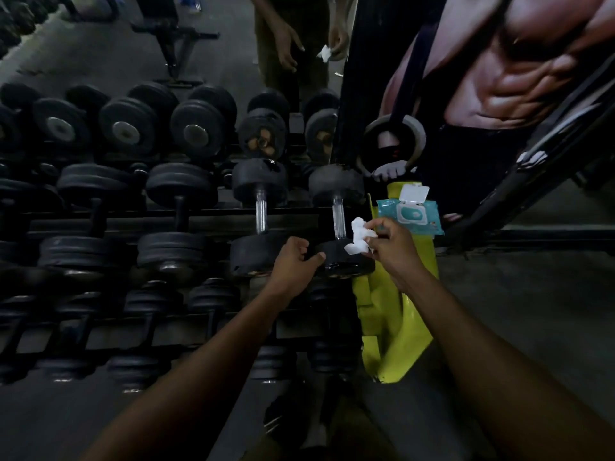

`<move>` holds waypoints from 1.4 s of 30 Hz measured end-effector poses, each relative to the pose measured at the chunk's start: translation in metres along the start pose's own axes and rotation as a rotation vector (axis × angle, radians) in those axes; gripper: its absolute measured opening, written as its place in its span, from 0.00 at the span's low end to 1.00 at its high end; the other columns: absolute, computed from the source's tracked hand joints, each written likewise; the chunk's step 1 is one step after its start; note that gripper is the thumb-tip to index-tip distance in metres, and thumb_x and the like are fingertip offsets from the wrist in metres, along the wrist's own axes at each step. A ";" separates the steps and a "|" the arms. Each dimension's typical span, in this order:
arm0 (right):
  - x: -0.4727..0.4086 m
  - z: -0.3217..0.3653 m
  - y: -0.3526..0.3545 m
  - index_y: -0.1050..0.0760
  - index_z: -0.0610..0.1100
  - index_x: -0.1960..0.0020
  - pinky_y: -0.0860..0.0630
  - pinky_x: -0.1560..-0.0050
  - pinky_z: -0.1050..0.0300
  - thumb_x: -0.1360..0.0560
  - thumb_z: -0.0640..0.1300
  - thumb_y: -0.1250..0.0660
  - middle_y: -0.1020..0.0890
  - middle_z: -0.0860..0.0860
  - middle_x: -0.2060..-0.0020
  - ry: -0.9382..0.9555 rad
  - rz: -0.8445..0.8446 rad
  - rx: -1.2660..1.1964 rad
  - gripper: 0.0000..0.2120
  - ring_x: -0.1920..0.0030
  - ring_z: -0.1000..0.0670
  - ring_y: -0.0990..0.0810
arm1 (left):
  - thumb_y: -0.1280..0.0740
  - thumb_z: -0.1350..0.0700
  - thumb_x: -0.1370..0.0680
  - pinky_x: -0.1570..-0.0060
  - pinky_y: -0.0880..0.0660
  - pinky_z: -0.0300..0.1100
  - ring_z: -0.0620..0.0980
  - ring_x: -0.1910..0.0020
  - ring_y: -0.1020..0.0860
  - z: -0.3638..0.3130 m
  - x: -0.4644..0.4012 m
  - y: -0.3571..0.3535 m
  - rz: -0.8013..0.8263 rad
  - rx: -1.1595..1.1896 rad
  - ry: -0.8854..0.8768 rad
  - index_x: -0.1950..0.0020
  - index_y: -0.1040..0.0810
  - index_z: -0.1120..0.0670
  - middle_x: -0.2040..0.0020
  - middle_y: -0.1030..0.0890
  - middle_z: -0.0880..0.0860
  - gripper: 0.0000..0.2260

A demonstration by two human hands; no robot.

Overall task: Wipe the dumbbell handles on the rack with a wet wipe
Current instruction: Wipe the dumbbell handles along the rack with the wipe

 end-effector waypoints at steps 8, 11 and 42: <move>-0.075 0.001 0.001 0.18 0.45 0.54 0.18 0.51 0.54 0.23 0.30 0.38 0.17 0.49 0.54 0.082 0.134 0.163 0.13 0.50 0.48 0.18 | 0.27 0.47 0.24 0.40 0.31 0.39 0.55 0.35 0.25 -0.010 -0.031 -0.039 0.006 -0.125 0.044 0.26 0.31 0.59 0.33 0.26 0.57 0.31; -0.110 -0.006 -0.005 0.17 0.50 0.51 0.19 0.44 0.49 0.25 0.35 0.34 0.15 0.53 0.50 0.123 0.263 0.281 0.12 0.49 0.52 0.17 | 0.26 0.41 0.27 0.32 0.28 0.49 0.58 0.33 0.25 -0.006 -0.043 -0.053 -0.014 -0.124 0.124 0.27 0.29 0.57 0.32 0.25 0.58 0.34; -0.171 -0.062 -0.073 0.17 0.42 0.48 0.22 0.49 0.49 0.26 0.37 0.38 0.22 0.43 0.49 0.858 1.090 1.153 0.13 0.51 0.42 0.20 | 0.31 0.29 0.29 0.20 0.48 0.53 0.51 0.18 0.54 0.031 -0.058 -0.129 -0.162 -0.296 0.284 0.18 0.61 0.57 0.16 0.57 0.55 0.57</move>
Point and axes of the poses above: each hand's wrist, its own x-axis away from the middle knuckle, its own y-axis out of the back of the hand, z = x × y, the point moved 6 cm from there along -x, towards the middle knuckle
